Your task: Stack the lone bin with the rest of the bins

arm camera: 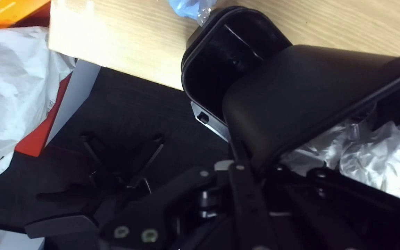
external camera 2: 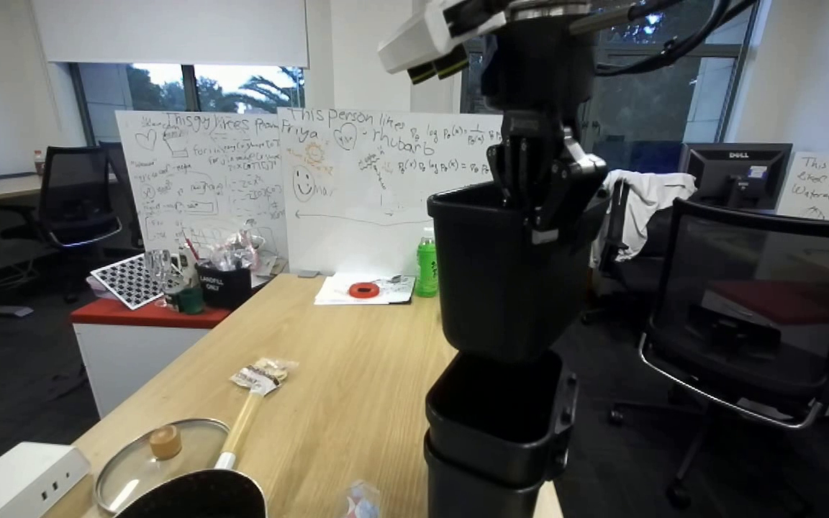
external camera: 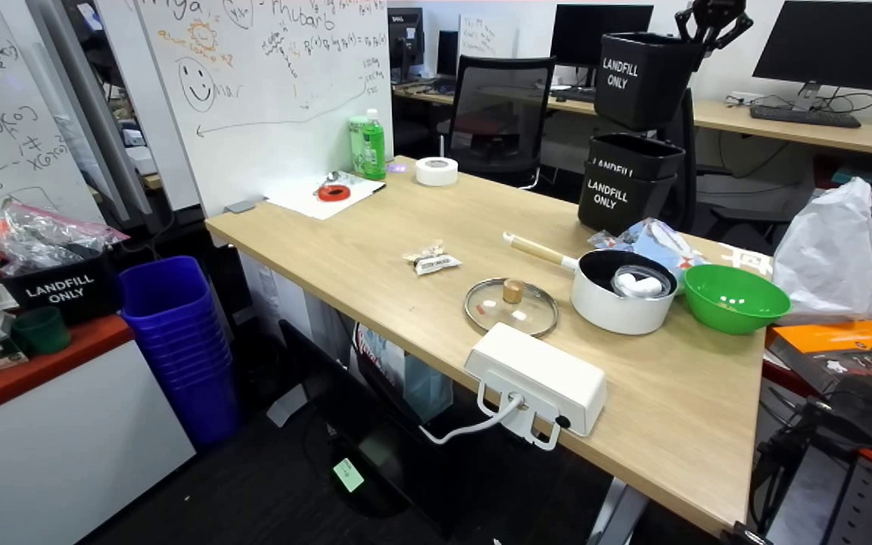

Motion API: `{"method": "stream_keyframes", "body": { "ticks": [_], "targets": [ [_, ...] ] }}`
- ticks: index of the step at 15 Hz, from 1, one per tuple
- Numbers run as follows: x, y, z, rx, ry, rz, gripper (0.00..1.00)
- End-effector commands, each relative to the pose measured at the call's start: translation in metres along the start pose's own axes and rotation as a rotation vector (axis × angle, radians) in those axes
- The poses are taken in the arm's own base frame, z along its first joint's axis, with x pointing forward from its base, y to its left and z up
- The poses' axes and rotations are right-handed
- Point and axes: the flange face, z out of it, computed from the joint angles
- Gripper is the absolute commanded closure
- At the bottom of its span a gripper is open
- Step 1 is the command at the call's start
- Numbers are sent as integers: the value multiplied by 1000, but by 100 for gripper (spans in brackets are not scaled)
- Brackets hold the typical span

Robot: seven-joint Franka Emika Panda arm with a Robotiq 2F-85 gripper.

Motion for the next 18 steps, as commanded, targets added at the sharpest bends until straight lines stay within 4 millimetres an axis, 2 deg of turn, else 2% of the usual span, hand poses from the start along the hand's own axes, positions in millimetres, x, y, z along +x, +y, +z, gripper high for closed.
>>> {"method": "stream_keyframes", "body": {
  "ticks": [1, 6, 18],
  "targets": [
    [9, 10, -4, -15, 20, 8, 99],
    [9, 24, -1, -24, -11, -54, 99],
    [-4, 26, 16, -55, -128, -256, 99]
  ]
}}
